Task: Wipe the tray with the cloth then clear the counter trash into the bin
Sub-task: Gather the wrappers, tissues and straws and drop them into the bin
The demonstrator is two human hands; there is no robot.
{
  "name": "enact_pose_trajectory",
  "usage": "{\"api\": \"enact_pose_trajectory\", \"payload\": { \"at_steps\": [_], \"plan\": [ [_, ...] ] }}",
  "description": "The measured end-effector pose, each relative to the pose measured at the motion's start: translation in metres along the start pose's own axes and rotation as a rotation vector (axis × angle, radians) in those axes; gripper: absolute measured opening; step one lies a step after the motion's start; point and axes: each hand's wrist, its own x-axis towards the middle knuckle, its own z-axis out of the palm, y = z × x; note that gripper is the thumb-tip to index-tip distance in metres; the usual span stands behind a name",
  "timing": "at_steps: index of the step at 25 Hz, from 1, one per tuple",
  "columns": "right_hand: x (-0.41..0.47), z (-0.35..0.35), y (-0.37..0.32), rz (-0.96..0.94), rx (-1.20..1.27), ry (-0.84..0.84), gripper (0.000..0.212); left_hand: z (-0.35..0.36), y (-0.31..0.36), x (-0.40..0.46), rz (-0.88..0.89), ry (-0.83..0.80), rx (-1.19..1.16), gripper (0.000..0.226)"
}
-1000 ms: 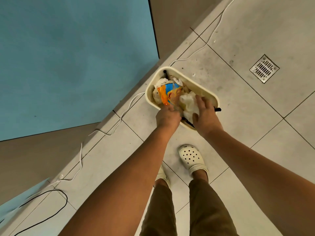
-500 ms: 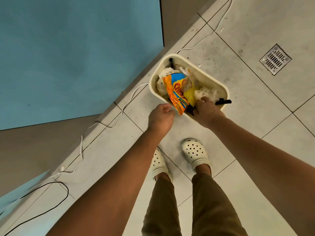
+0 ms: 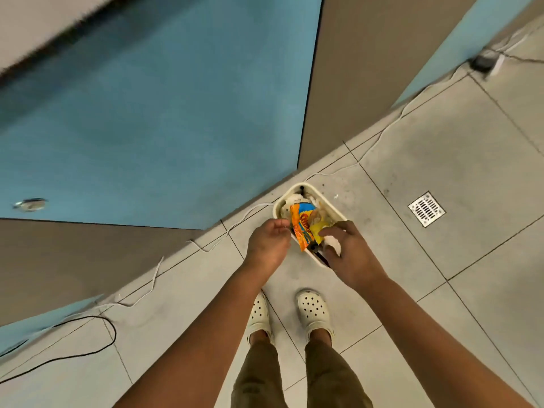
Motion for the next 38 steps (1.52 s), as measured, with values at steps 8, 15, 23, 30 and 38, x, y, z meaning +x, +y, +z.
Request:
{"api": "enact_pose_trajectory", "payload": {
  "at_steps": [8,15,23,30,38],
  "plan": [
    [-0.067,-0.145,-0.192,-0.270,0.094,-0.003,0.024,-0.096,0.115,-0.195,0.231,0.214,-0.260,0.025],
    [-0.123,-0.154,-0.318,-0.567,0.086,-0.272,0.021,-0.176,0.139,-0.291,0.324,0.410,-0.323,0.025],
    [-0.114,-0.138,-0.437,-0.666,0.210,-0.243,0.025,-0.280,0.172,-0.324,0.534,0.525,-0.342,0.018],
    [-0.085,-0.070,-0.543,-0.684,0.231,-0.169,0.020,-0.421,0.152,-0.309,0.547,0.693,-0.277,0.020],
    [-0.045,-0.016,-0.626,-0.663,0.222,-0.066,0.027,-0.578,0.146,-0.273,0.485,0.868,-0.123,0.019]
  ]
}}
